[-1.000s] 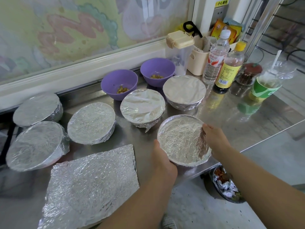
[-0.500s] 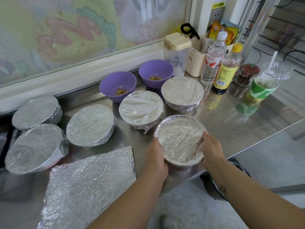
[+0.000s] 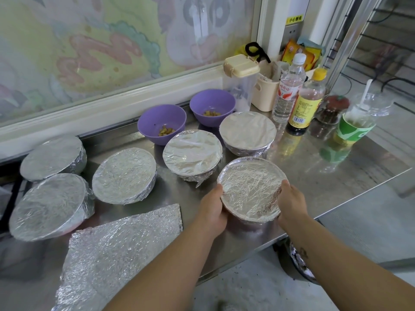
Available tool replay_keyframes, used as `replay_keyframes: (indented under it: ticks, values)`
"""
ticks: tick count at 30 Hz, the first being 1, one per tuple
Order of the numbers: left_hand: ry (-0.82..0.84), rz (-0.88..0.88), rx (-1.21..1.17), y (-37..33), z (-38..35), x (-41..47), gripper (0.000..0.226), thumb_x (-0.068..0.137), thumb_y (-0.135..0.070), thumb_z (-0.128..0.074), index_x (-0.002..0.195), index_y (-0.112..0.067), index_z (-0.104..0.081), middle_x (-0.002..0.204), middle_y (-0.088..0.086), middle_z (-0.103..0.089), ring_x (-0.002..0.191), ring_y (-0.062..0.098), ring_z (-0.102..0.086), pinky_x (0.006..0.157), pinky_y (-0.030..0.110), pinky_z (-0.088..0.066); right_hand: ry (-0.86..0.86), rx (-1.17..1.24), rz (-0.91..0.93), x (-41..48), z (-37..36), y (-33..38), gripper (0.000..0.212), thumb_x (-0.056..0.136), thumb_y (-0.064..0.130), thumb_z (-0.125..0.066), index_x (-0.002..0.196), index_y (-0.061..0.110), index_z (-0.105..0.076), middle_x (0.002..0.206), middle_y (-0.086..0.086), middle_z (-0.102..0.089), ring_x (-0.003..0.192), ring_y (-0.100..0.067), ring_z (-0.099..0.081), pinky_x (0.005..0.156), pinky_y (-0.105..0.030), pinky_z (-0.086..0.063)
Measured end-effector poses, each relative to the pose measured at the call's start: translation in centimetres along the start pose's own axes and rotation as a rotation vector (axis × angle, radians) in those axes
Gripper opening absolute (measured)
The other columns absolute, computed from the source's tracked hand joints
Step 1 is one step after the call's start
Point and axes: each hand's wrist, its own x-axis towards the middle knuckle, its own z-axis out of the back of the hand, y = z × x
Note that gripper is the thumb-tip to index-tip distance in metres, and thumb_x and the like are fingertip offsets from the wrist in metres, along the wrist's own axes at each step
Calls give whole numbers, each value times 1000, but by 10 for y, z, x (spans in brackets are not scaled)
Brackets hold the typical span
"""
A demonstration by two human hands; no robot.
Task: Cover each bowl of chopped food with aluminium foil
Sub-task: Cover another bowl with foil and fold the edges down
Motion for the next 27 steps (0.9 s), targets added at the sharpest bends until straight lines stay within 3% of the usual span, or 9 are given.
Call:
replay_keyframes:
  ticks: [4, 6, 9, 13, 16, 18, 20, 23, 27]
  values:
    - [49, -35, 93, -4, 0, 3, 31, 105, -23, -49, 126, -5, -63, 112, 11, -73, 101, 24, -69, 86, 34, -54, 46, 21, -33, 8, 6, 7, 35, 103, 34, -46, 84, 8, -60, 76, -7, -58, 75, -27, -57, 73, -42, -50]
    - [62, -77, 157, -3, 4, 4, 29, 105, -25, -48, 125, -13, -64, 113, 5, -74, 105, 20, -68, 97, 35, -51, 80, 5, -9, 6, 11, 9, 29, 104, 37, -48, 86, 19, -63, 88, -2, -66, 82, -23, -63, 79, -41, -52]
    - [101, -109, 229, -1, 8, 5, 29, 105, -30, -46, 128, -25, -63, 120, -3, -72, 115, 17, -64, 110, 44, -43, 100, -44, 37, 6, 18, 8, 26, 105, 33, -47, 83, 25, -60, 92, 0, -67, 82, -21, -64, 72, -38, -50]
    - [136, -127, 227, -1, 6, -7, 28, 106, -19, -42, 127, -21, -61, 114, -1, -71, 106, 16, -66, 97, 37, -52, 114, -88, 97, -2, 17, 9, 27, 102, 29, -47, 96, 12, -67, 94, -12, -70, 87, -35, -67, 78, -46, -55]
    - [130, -205, 259, -6, 2, -15, 27, 105, -21, -44, 129, -20, -58, 115, 1, -70, 106, 19, -67, 93, 37, -55, 91, -79, 201, -13, 15, 23, 31, 102, 27, -47, 102, 0, -63, 80, -8, -55, 69, -20, -49, 62, -35, -40]
    - [112, -271, 253, -16, 1, -23, 26, 104, -22, -46, 127, -22, -58, 117, 3, -69, 106, 20, -68, 95, 41, -56, 108, -49, 267, -22, 10, 39, 28, 101, 27, -47, 102, 5, -65, 80, -5, -56, 68, -17, -48, 61, -33, -39]
    - [89, -354, 257, -35, 3, -30, 25, 103, -23, -46, 125, -25, -58, 116, 2, -69, 101, 18, -68, 87, 36, -59, 149, -7, 335, -32, -1, 58, 25, 102, 28, -48, 106, 13, -67, 85, -3, -62, 74, -17, -56, 65, -34, -46]
    - [51, -480, 237, -70, 14, -43, 28, 103, -25, -45, 127, -26, -58, 116, 2, -69, 101, 20, -69, 81, 35, -59, 242, 4, 375, -49, -30, 87, 24, 100, 34, -50, 104, 17, -66, 94, -2, -70, 87, -20, -66, 82, -48, -56]
    - [-31, -607, 194, -122, 49, -58, 24, 104, -19, -42, 117, -26, -61, 108, -2, -71, 92, 11, -70, 77, 31, -57, 415, -39, 415, -75, -89, 116, 21, 97, 39, -51, 94, 23, -65, 107, -10, -72, 100, -32, -70, 94, -55, -55]
